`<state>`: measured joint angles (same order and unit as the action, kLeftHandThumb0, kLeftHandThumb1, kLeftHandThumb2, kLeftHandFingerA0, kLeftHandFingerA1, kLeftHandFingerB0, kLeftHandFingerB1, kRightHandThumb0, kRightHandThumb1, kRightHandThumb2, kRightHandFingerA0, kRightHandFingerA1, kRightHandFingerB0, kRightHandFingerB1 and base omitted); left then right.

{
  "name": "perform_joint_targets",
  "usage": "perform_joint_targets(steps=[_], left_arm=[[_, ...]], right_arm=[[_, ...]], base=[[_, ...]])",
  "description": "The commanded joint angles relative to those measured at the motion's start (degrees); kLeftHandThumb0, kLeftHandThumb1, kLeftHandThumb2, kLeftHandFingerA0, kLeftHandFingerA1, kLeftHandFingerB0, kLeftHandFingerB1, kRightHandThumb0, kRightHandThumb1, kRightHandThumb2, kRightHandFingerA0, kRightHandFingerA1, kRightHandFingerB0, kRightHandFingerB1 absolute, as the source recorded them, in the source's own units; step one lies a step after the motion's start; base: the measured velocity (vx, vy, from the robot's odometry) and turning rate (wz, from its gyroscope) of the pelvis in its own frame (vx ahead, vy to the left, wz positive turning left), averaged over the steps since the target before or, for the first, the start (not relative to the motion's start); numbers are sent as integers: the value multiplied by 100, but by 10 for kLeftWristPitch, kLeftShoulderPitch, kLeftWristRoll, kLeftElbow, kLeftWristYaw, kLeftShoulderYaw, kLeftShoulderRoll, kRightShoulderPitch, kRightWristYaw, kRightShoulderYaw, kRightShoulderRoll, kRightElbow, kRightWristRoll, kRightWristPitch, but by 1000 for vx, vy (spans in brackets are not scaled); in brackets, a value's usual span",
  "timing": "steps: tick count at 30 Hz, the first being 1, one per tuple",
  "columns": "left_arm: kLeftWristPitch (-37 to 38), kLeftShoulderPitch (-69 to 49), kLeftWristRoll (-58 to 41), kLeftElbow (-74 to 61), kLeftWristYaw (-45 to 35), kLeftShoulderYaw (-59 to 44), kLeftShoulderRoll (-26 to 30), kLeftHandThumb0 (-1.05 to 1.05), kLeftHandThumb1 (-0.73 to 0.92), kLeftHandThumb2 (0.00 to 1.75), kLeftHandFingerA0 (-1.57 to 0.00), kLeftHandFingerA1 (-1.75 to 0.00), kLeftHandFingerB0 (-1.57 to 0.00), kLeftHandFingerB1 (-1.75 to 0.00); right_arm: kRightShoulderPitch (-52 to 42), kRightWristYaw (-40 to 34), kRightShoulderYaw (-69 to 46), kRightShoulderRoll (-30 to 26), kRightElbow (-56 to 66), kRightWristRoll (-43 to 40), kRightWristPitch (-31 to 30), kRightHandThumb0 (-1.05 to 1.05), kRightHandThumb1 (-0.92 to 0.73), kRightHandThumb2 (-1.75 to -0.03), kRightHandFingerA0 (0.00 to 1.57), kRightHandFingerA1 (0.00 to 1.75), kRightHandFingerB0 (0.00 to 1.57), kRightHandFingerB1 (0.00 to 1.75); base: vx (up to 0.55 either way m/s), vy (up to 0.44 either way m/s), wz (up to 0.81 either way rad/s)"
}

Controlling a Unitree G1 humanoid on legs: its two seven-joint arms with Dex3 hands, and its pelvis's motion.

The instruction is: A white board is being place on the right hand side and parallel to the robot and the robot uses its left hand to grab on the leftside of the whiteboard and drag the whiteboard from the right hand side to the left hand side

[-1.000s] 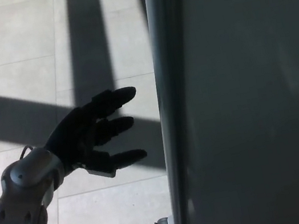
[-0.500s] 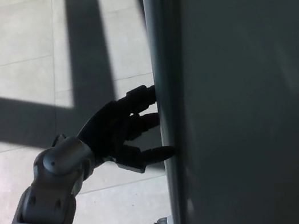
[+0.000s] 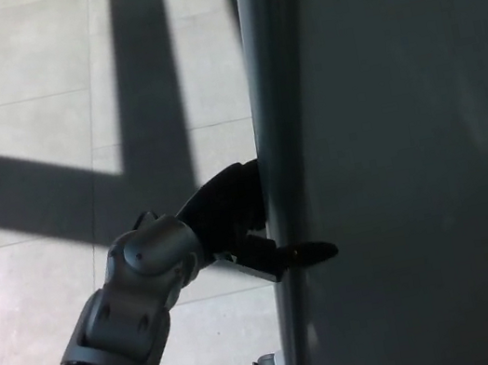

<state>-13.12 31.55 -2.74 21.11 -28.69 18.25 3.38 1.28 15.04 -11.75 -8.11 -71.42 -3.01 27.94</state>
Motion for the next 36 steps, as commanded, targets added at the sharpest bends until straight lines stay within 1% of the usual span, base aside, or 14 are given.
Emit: perform_joint_targets(steps=[1,4,5,7,9,10,11,15,17,18,21,22,27,36], left_arm=[[5,19,15,32,32,-2,-40,-55,36,68,-14,-42,-3,-17],[10,33,5,53,28,-10,-72,-53,36,68,-18,-43,-3,-18],[24,38,12,63,29,-6,-76,-52,44,53,-35,-37,-1,-23],[70,46,17,92,23,-2,-87,-56,37,73,-49,-53,-1,-17],[125,46,11,125,17,-8,-101,-48,54,58,-89,-49,-10,-23],[143,46,14,133,20,-8,-104,-48,54,58,-89,-49,-10,-23],[150,41,24,134,37,-2,-111,-31,76,65,-105,-55,-36,-33],[175,35,27,153,48,-4,-122,-17,82,64,-103,-68,-62,-41],[166,20,38,136,70,-1,-123,-16,82,64,-109,-93,-92,-61],[158,17,38,130,80,-5,-126,-12,78,73,-104,-110,-90,-88],[141,8,43,119,111,-13,-135,-12,80,74,-98,-126,-86,-108],[156,1,55,115,127,-14,-129,-14,88,68,-94,-141,-72,-123],[143,-9,36,108,115,-37,-123,-12,84,74,-84,-151,-74,-125],[134,-5,48,82,115,-60,-77,-8,82,74,-92,-134,-79,-114]], right_arm=[[-7,4,6,-2,3,4,12,-30,-87,-66,82,59,49,35],[-2,6,6,-2,3,2,11,-28,-88,-67,81,58,51,36],[0,5,7,-1,4,3,9,-29,-87,-67,82,58,50,35],[1,-3,11,0,5,7,10,-29,-88,-67,82,58,51,36],[2,-4,13,0,7,8,12,-29,-87,-67,83,58,49,35],[2,-2,13,0,7,6,11,-29,-87,-67,83,58,49,35],[1,-2,12,0,8,5,12,-27,-89,-66,84,58,51,36],[1,8,9,-1,8,-1,8,-28,-89,-66,85,58,52,37],[4,4,11,-2,8,2,7,-28,-89,-66,87,58,52,37],[5,0,13,-2,8,4,7,-29,-89,-66,86,57,52,37],[8,-2,14,-2,8,6,10,-28,-89,-66,86,58,53,37],[6,0,17,-4,8,9,16,-29,-89,-66,84,58,53,37],[6,-1,19,-5,7,9,16,-30,-89,-67,83,58,53,37],[26,3,18,-10,5,6,8,-30,-90,-66,83,58,52,37]], base=[[0,0,0],[0,0,0],[0,0,0],[0,0,0],[0,0,0],[0,0,0],[0,0,0],[0,0,0],[0,0,0],[0,0,0],[0,0,0],[0,0,0],[0,0,0],[0,0,0]])
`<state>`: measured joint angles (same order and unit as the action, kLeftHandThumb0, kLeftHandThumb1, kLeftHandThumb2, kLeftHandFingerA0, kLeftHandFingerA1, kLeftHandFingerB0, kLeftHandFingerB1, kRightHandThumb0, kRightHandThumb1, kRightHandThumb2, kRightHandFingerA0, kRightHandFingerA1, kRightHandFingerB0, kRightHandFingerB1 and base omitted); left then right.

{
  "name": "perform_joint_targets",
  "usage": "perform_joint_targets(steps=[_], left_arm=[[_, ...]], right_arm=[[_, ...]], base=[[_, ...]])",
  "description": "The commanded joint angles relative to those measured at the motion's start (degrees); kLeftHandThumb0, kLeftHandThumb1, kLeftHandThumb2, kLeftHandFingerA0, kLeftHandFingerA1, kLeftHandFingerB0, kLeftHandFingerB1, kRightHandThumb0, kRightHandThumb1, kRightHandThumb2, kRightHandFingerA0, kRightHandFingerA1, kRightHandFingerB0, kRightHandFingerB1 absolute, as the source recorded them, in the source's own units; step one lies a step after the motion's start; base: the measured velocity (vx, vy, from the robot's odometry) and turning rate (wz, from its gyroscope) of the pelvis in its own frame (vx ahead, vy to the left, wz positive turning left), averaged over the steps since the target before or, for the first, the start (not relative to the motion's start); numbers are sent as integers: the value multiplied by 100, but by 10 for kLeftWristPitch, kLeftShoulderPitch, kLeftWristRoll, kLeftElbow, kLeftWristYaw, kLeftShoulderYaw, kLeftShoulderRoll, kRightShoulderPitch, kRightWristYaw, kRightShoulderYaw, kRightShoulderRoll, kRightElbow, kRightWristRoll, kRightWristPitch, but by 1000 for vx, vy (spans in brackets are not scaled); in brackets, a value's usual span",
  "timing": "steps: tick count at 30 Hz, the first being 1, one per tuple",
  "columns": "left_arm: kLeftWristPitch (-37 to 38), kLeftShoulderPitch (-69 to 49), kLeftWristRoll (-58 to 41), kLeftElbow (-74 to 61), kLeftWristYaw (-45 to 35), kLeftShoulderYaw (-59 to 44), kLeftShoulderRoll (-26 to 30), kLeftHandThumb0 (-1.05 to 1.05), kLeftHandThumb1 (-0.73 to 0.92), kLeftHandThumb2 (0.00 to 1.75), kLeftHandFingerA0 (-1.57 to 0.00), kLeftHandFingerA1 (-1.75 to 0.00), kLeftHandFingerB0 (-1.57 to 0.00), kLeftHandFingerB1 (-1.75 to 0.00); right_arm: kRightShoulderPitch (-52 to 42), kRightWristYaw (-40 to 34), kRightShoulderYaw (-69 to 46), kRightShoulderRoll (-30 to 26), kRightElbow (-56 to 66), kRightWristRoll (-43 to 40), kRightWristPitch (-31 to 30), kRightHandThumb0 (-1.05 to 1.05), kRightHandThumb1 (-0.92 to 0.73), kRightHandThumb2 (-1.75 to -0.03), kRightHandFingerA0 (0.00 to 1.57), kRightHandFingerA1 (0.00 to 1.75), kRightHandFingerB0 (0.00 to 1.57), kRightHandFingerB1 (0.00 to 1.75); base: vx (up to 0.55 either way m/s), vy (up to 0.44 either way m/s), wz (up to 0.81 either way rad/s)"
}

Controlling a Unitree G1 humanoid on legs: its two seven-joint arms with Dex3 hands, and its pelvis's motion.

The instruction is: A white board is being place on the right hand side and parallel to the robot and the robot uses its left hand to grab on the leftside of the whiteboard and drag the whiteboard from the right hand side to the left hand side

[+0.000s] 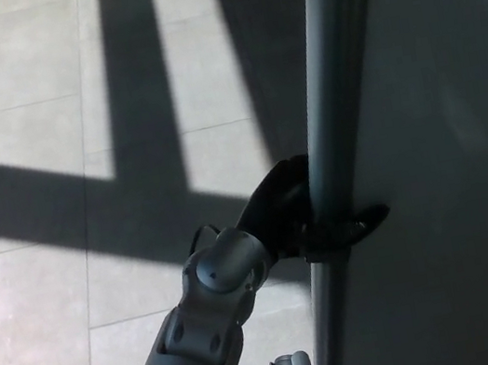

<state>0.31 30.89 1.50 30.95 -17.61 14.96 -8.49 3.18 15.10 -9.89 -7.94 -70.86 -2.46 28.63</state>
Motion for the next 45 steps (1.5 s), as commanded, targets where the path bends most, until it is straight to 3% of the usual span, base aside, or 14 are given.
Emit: perform_joint_targets(steps=[1,3,5,7,12,13,15,23,25,29,36,40,42,45], left_arm=[[3,4,-5,-12,-1,-37,46,-8,82,74,-92,-134,-79,-114],[12,4,-11,-13,-9,-49,57,-10,78,81,-98,-134,-80,-115],[-13,8,-19,-23,-14,-64,65,-19,86,65,-84,-148,-73,-121],[-42,13,-31,-35,-17,-85,76,-20,84,64,-89,-147,-74,-122],[0,23,-28,-7,-32,-109,99,-12,77,86,-98,-149,-79,-126],[12,22,-19,-3,-36,-111,117,-13,79,75,-98,-135,-84,-105],[11,24,-22,-3,-49,-114,128,-18,82,67,-95,-140,-80,-105],[4,11,-60,31,-113,-162,207,-22,82,67,-100,-142,-74,-128],[50,7,-48,47,-115,-164,225,-21,84,65,-103,-136,-74,-127],[9,-3,-95,41,-163,-206,257,-18,79,71,-87,-154,-75,-129],[-68,-2,-134,38,-256,-245,336,-19,85,67,-84,-167,-70,-136],[-129,23,-137,71,-327,-240,392,-17,81,65,-88,-165,-73,-132],[-121,38,-148,124,-393,-249,427,-12,79,64,-77,-160,-77,-127],[-132,43,-155,158,-424,-258,454,-7,79,65,-83,-161,-82,-125]], right_arm=[[8,-1,2,-13,1,4,1,-30,-90,-66,83,58,52,37],[10,0,2,-12,1,3,2,-30,-90,-66,83,58,52,37],[14,6,0,-13,2,0,1,-30,-90,-67,83,60,52,37],[17,7,-2,-12,3,-3,1,-31,-89,-66,85,60,51,37],[23,3,0,-12,1,0,-2,-31,-89,-66,84,59,52,37],[24,1,2,-13,-2,3,-4,-31,-90,-66,84,59,52,37],[25,-1,5,-14,-1,6,-3,-31,-90,-66,84,58,51,37],[27,7,-1,-17,1,-3,-9,-31,-89,-66,84,59,52,37],[28,3,2,-19,2,1,-5,-31,-89,-66,84,59,52,37],[26,-1,3,-18,3,3,-4,-31,-89,-66,84,58,52,37],[29,2,-1,-17,1,-2,-8,-31,-89,-66,84,58,52,37],[30,1,1,-18,0,1,-6,-31,-89,-66,84,58,52,37],[29,2,-2,-17,0,-3,-8,-31,-88,-66,86,58,53,37],[27,-2,0,-18,1,0,-7,-31,-89,-66,85,57,52,37]], base=[[0,0,0],[0,0,0],[0,0,0],[0,0,0],[0,0,0],[0,0,0],[0,0,0],[0,0,0],[0,0,0],[0,0,0],[0,0,0],[0,0,0],[0,0,0],[0,0,0]])
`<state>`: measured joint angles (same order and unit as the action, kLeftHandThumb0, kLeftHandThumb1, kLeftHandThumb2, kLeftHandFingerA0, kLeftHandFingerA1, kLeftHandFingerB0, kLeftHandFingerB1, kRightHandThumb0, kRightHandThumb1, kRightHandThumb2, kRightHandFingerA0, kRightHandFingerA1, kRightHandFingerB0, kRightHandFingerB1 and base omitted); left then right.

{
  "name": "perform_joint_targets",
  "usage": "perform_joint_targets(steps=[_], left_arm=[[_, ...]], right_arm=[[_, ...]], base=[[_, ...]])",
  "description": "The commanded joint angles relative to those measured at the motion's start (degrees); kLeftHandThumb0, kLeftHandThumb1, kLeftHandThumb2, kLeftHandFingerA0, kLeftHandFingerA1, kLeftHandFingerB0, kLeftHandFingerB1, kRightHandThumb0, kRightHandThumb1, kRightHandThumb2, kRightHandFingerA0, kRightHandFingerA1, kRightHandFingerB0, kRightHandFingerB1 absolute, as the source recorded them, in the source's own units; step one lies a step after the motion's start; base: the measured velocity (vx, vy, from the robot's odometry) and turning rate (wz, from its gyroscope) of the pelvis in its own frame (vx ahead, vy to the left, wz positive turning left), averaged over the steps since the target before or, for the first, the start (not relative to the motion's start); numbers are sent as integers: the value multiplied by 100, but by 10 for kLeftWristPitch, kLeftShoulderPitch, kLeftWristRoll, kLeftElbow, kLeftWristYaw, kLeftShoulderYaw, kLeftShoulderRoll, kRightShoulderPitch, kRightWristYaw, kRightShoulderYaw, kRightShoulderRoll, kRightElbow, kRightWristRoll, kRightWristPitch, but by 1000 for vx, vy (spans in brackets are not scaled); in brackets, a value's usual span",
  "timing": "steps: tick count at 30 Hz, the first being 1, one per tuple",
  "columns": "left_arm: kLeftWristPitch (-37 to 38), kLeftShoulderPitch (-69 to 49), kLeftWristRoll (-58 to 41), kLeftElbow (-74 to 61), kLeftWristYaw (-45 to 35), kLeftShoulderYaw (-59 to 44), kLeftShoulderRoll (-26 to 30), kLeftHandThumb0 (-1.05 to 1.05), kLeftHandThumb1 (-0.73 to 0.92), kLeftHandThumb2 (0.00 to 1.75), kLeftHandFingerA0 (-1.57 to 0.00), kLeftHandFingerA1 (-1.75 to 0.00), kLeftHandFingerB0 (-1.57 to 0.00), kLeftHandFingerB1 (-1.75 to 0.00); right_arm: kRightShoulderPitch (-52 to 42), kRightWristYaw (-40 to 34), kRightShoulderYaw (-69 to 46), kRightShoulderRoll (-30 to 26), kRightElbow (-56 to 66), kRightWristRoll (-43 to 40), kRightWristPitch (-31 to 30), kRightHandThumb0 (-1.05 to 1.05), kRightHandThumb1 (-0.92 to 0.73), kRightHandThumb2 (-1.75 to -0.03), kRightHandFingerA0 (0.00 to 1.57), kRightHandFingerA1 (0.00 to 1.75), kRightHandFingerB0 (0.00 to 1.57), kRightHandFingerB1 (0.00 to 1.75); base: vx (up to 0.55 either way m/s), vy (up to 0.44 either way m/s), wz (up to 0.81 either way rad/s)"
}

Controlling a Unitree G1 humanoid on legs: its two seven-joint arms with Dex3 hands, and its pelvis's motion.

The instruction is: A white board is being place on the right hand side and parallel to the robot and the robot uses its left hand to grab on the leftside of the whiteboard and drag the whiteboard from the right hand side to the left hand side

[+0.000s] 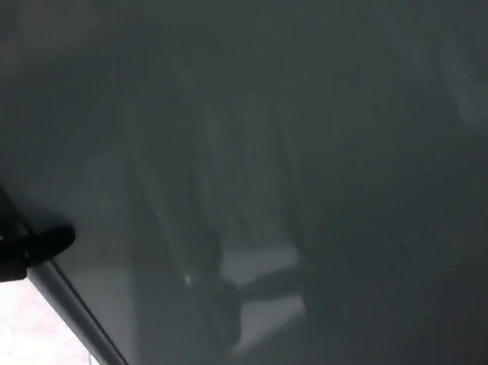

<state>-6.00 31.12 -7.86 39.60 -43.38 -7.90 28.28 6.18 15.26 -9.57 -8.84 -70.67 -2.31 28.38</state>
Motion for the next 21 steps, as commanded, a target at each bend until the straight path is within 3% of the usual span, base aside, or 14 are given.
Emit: perform_joint_targets(steps=[1,2,3,4,9,11,13,17,18,19,20,21], left_arm=[[-67,42,-63,80,-175,-31,91,-7,79,65,-83,-161,-82,-125],[-91,42,-60,83,-177,-30,103,-8,78,69,-83,-149,-86,-109],[-80,39,-60,89,-185,-32,110,-5,79,72,-84,-150,-86,-106],[-58,34,-60,99,-192,-38,119,-5,76,71,-92,-133,-88,-115],[-39,29,-62,138,-217,-54,149,5,79,79,-97,-125,-88,-111],[-22,20,-57,174,-219,-64,172,1,83,71,-85,-156,-84,-116],[-15,19,-54,194,-226,-66,181,-1,83,67,-79,-163,-77,-123],[7,11,-47,237,-215,-74,202,1,82,68,-75,-163,-77,-120],[14,6,-49,252,-219,-80,212,5,82,72,-64,-168,-70,-123],[29,0,-46,269,-220,-85,230,2,90,64,-74,-167,-69,-125],[36,-1,-43,274,-221,-85,236,2,90,64,-74,-167,-69,-125],[38,1,-40,281,-219,-84,242,4,84,72,-78,-158,-72,-123]], right_arm=[[-3,-2,-4,-9,-1,-2,-5,-31,-89,-66,85,57,52,37],[-3,-4,-3,-8,-1,-2,-7,-31,-88,-66,84,57,52,37],[-3,-5,-3,-8,-1,-1,-7,-31,-89,-66,84,57,52,37],[-3,-6,-3,-8,-1,-1,-7,-31,-88,-66,84,58,53,37],[-2,-5,-6,-6,-3,-4,-10,-31,-88,-66,85,58,53,37],[-3,-10,-1,-6,-3,2,-6,-30,-89,-66,83,58,52,37],[-3,-7,-2,-6,-4,0,-6,-30,-89,-66,83,59,52,37],[-2,-6,-3,-8,-6,0,-6,-32,-88,-67,84,58,53,37],[-1,-12,0,-8,-5,4,-8,-31,-88,-66,85,58,53,37],[1,-13,0,-6,-6,3,-9,-31,-88,-67,84,58,53,37],[2,-13,-1,-6,-6,2,-8,-31,-88,-67,84,58,53,37],[3,-14,0,-7,-6,3,-9,-31,-88,-67,84,58,53,37]], base=[[0,0,0],[0,0,0],[0,0,0],[0,0,0],[0,0,0],[0,0,0],[0,0,0],[0,0,0],[0,0,0],[0,0,0],[0,0,0],[0,0,0]])
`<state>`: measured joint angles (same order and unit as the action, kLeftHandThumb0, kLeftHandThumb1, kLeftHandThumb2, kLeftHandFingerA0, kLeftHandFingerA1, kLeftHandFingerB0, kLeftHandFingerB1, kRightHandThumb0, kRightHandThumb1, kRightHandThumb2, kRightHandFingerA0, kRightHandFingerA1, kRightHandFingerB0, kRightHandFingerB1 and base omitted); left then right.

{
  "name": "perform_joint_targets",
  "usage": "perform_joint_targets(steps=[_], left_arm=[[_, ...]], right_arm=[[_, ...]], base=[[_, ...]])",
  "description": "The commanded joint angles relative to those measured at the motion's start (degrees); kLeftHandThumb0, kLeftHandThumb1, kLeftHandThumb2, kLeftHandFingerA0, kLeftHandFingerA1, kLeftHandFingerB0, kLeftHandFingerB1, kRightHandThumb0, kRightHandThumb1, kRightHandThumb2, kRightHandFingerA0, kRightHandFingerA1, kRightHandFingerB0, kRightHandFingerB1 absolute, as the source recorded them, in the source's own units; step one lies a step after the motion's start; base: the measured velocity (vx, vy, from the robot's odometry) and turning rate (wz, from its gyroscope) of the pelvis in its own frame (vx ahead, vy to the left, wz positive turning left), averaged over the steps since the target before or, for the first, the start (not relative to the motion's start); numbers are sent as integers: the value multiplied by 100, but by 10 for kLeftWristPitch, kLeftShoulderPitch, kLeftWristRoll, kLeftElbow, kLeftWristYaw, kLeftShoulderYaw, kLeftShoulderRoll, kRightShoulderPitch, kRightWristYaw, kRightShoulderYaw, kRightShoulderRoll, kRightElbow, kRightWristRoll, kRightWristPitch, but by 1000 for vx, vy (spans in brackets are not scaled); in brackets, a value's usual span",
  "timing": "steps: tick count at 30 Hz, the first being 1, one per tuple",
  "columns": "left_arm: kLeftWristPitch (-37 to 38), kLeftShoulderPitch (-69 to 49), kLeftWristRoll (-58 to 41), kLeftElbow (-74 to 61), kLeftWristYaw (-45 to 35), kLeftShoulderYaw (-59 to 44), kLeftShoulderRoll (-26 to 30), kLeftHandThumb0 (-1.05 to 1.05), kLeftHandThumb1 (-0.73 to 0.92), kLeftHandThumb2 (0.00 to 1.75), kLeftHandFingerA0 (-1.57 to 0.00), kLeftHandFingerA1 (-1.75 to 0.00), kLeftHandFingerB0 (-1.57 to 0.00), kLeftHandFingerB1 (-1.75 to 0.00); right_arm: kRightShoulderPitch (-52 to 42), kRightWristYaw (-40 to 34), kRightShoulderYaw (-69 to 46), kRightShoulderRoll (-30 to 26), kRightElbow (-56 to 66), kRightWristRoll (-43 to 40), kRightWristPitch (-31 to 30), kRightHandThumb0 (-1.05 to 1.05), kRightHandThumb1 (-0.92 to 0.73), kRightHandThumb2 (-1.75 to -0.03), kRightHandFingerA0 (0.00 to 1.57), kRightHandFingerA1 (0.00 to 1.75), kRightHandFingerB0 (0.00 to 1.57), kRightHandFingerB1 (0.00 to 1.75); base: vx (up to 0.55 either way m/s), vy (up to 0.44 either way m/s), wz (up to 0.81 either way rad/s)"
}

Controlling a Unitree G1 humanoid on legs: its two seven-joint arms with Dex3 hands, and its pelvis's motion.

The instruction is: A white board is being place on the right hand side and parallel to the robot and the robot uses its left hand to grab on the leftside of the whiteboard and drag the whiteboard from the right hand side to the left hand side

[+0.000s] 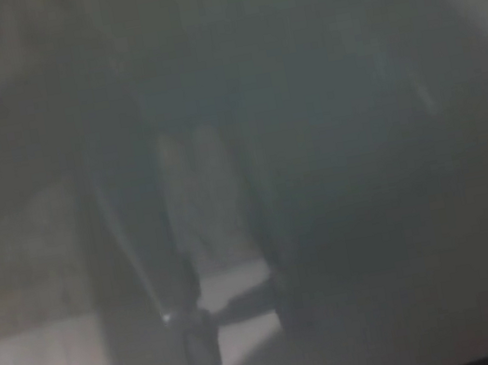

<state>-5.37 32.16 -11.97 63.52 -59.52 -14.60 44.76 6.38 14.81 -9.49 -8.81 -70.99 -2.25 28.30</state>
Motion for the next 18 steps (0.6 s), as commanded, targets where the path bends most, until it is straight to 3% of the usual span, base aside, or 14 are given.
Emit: perform_joint_targets(steps=[1,4,9,12,13,17,18], left_arm=[[34,-8,3,49,-55,-16,87,1,88,65,-74,-162,-74,-122],[6,-1,-2,73,-60,-24,114,5,86,69,-74,-154,-76,-107],[-30,0,-11,100,-50,-45,149,4,83,75,-76,-146,-83,-104],[-70,0,-12,114,-28,-56,168,3,81,69,-80,-151,-79,-95],[-70,-4,-12,116,-35,-60,173,1,81,68,-81,-157,-78,-101],[-64,-8,-5,121,-25,-67,184,-1,79,68,-81,-152,-79,-98],[-64,-8,1,121,-18,-64,190,-3,80,65,-78,-161,-76,-101]], right_arm=[[1,-10,0,-7,-2,3,-8,-30,-89,-66,83,58,53,37],[1,-7,0,-7,-1,2,-5,-30,-89,-67,83,58,53,37],[4,-5,2,-8,-1,3,-6,-29,-89,-66,83,57,52,37],[5,-4,1,-8,-3,3,-6,-31,-89,-66,83,58,53,37],[6,-1,0,-8,-3,1,-4,-31,-89,-66,83,58,52,37],[16,0,-1,-9,-7,1,-7,-31,-89,-66,83,58,53,37],[17,2,-2,-8,-8,-1,-5,-32,-88,-67,83,59,53,37]], base=[[0,0,0],[0,0,0],[0,0,3],[0,0,4],[0,0,0],[0,0,0],[0,0,0]])
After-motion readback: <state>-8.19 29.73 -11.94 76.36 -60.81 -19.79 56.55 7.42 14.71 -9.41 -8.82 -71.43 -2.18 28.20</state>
